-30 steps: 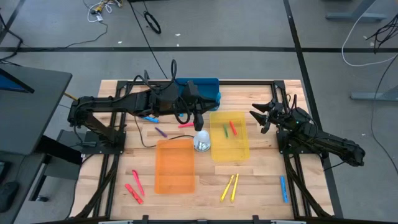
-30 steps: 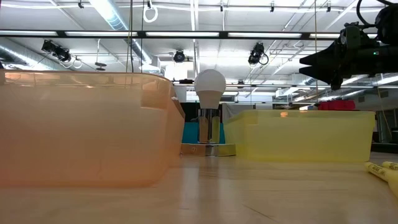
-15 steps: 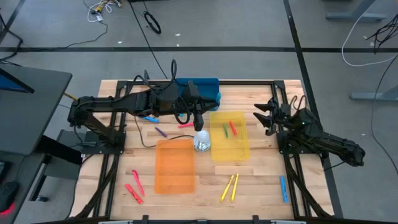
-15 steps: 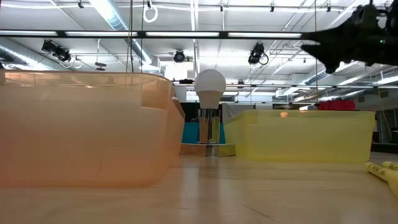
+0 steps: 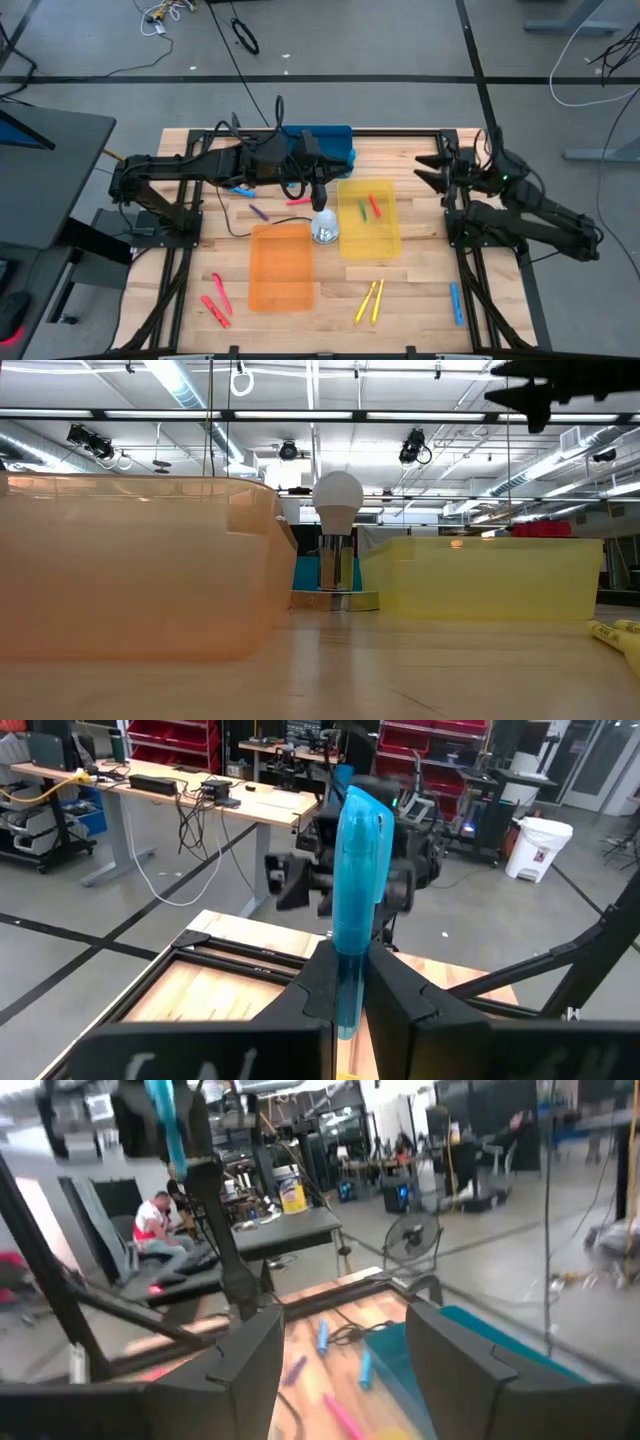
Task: Pick & Place Markers
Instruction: Put the small blue pen into the yellow bin
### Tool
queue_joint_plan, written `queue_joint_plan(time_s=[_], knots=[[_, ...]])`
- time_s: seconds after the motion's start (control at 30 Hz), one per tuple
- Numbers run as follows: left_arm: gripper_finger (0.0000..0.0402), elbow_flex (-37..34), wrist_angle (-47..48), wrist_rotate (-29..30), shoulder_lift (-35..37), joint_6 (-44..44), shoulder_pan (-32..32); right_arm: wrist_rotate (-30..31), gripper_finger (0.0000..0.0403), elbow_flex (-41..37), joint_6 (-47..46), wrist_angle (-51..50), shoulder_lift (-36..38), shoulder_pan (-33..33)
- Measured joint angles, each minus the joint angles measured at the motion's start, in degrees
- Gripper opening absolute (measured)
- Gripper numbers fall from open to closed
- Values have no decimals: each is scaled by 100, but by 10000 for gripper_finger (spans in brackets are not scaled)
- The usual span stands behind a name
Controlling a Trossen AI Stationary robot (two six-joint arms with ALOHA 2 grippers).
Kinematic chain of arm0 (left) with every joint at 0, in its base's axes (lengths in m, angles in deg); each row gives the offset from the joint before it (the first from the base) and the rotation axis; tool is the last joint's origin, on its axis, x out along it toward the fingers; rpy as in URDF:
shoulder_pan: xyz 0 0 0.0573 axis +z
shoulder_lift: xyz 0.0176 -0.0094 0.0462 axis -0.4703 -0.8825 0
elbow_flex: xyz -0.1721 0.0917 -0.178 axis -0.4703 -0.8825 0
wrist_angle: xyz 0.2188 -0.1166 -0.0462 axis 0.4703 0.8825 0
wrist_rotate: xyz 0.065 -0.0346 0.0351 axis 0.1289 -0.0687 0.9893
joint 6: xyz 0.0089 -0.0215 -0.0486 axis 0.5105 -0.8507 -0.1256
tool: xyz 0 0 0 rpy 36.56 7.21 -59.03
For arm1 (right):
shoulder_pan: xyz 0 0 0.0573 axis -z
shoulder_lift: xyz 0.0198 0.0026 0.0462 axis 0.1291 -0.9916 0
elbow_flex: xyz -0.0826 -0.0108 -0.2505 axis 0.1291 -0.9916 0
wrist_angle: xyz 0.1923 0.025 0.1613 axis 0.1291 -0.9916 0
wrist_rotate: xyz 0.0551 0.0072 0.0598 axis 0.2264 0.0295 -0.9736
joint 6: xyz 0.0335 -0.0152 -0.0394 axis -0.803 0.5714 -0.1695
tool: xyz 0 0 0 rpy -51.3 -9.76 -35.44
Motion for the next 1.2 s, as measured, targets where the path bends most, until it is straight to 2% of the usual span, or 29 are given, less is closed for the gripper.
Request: queue_joint_plan(time_s=[0.13, 0.43, 0.6, 0.77, 1.2], knots=[[30, -2, -152, -104, 0, 37, 0, -77, 210, 861, -200, -377, -630, -12], [30, -2, -350, -199, 2, 9, -2, -694, 211, 2201, -207, -363, -1806, -373], [30, -2, -341, -216, 2, -11, -2, -771, 231, 2691, -312, -306, -2455, -728], [30, -2, -335, -216, 2, -11, -2, -769, 254, 3007, -353, 157, -3073, -1140], [30, -2, -317, -346, 2, -11, -1, -673, 255, 3932, 16, 448, -4298, -2024]])
